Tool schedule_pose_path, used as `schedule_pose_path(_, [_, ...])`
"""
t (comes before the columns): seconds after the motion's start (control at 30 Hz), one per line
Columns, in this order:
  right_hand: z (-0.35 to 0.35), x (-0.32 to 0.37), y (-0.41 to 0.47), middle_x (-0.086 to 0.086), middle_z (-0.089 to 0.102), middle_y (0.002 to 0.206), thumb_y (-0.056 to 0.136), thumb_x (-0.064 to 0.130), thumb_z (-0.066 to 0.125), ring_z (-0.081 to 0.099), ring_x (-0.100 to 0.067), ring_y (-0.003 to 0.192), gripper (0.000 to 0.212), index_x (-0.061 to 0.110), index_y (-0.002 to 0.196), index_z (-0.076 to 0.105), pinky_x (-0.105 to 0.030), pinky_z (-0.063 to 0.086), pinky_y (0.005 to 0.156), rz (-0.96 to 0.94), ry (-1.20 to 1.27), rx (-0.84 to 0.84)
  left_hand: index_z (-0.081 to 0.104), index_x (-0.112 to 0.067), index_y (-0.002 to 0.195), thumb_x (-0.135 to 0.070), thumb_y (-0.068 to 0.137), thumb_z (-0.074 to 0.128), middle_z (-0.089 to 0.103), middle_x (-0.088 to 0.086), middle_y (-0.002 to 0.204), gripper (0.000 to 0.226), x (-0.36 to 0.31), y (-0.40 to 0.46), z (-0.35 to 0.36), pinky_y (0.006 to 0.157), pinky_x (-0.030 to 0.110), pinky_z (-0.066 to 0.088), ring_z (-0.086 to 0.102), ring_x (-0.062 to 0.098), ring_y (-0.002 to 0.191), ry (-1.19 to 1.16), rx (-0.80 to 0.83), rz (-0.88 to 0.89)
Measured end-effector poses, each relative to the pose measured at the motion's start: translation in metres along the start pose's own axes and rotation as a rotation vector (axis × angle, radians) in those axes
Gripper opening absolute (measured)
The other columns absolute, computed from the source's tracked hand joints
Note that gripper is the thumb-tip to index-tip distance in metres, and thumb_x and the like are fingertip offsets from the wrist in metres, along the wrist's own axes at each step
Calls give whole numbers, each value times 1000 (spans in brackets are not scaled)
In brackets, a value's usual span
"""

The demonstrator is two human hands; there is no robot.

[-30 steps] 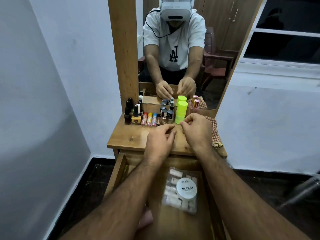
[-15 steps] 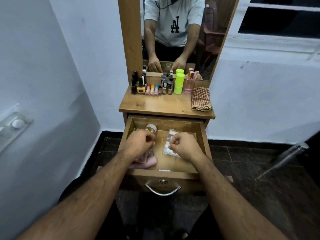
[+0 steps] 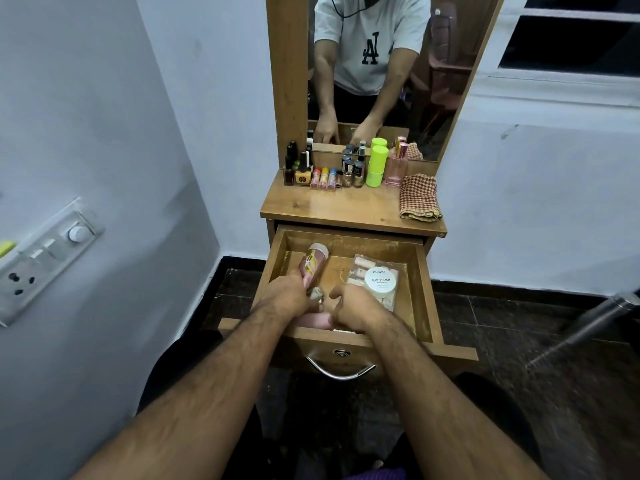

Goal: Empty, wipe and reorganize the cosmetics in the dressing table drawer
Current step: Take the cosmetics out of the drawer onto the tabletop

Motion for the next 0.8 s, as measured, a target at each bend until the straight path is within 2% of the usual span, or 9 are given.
schedule_pose_path(0.1, [3,0,1,-5,69,117,76,17,78,62,-23,110,69,24,139,51,-34,51,94,-3,-7,27,40,-18,137,-43,83,73,60,5,116,68,-1,2,8,82,34,49,57,20,97,-59,81,-17])
schedule_pose_path(0.27, [-1,12,-2,-6,65,121,81,14,65,60,-25,109,57,25,136,53,-28,47,89,-118,-21,17,48,-21,133,-33,87,68,65,7,116,51,-12,4,12,88,37,52,63,25,102,-8,120,91])
schedule_pose_path(0.43, [3,14,1,-3,64,126,83,16,62,60,-26,112,58,34,137,49,-33,47,96,-136,-83,20,60,-20,121,-18,91,60,70,9,107,30,-16,4,-9,81,32,51,65,27,96,63,-90,172])
schedule_pose_path(0.57, [2,8,4,-4,66,114,84,25,70,61,-24,104,35,22,118,58,-31,47,83,-91,-207,-7,66,-19,120,-16,94,55,67,9,110,28,-23,0,-25,84,33,49,63,27,99,129,-246,237])
schedule_pose_path(0.63, [3,5,5,-4,67,108,83,32,74,60,-22,98,35,21,114,61,-28,44,77,-74,-234,-3,67,-22,120,-20,94,57,64,7,113,28,-25,-3,-32,85,34,49,60,25,102,160,-321,253])
schedule_pose_path(0.73, [6,5,7,-2,67,106,84,32,74,56,-18,90,33,22,114,64,-27,44,77,-89,-236,10,69,-24,117,-24,93,61,63,4,113,25,-25,-10,-40,81,33,48,59,22,101,141,-398,257])
schedule_pose_path(0.8, [6,7,7,-2,67,105,85,30,73,59,-20,92,29,21,111,64,-28,45,78,-103,-258,2,70,-22,113,-26,92,64,65,4,111,23,-25,-13,-42,80,32,49,62,22,99,92,-410,253])
Point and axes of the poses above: each hand's wrist, its own y-axis towards the middle knuckle, its own z-axis out of the palm, x = y × z, the point moved 9 cm from there along y, towards the middle knuckle
